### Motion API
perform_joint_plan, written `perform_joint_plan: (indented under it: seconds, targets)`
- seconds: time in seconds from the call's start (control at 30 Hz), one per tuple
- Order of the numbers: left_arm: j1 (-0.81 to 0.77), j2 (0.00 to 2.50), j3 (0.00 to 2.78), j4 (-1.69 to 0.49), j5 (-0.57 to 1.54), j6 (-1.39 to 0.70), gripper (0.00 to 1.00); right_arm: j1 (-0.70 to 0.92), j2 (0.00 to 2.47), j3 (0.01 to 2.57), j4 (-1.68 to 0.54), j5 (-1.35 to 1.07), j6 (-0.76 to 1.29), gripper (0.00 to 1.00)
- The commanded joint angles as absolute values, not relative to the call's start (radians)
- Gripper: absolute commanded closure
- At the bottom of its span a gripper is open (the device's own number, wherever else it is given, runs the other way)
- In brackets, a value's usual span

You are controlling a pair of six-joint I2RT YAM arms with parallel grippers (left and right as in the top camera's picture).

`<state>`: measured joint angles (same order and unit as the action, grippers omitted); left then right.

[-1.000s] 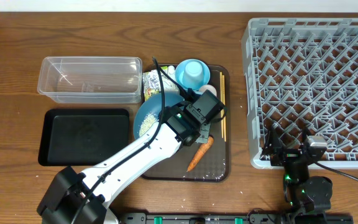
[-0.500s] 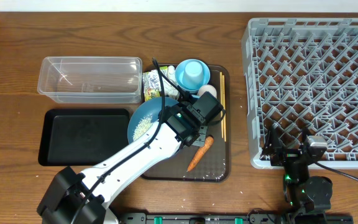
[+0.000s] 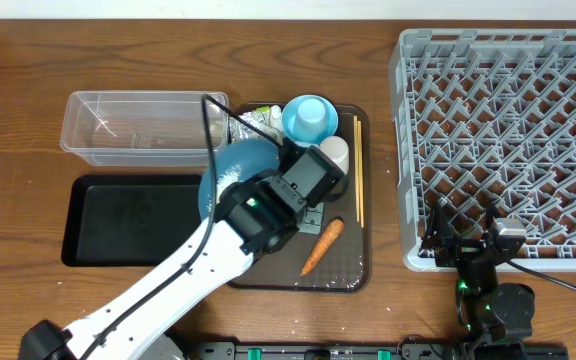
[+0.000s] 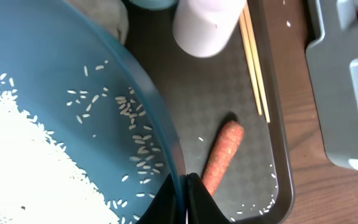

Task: Sort waste into correct bins and load items into the dishwasher rack
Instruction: 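Lift the blue bowl with the left gripper toward the black tray, then tilt the blue bowl with the left gripper, pouring rice onto black tray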

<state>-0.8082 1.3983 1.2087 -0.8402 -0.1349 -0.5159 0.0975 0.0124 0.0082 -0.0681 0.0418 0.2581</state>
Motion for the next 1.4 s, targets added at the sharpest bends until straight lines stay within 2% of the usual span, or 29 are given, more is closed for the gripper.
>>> perform_joint_plan:
  seconds: [0.0,0.3,0.7,1.0,1.37]
  targets:
    - [-0.772,1.353,1.246,-0.845,-0.196,-0.491,0.94,0.106,0.009,0.005,-0.07,0.052,0.245,0.01]
    - [-0.579,1.239,1.246,-0.852,-0.191,-0.491,0.94,0.106,0.009,0.005,-0.07,0.052,0.245,0.01]
    - [-0.266,1.223,1.246,-0.814,-0.006,-0.445,0.94,0.106,0.009,0.005,-0.07,0.052,0.245,0.01]
    - [-0.044,1.224,1.214,-0.805,0.212,-0.438,0.94,0.106,0.009,0.005,-0.07,0.052,0.245,0.01]
    - [0.152,1.231,1.182,-0.803,0.472,-0.395,0.94,0.106,0.009,0.005,-0.07,0.052,0.245,0.01]
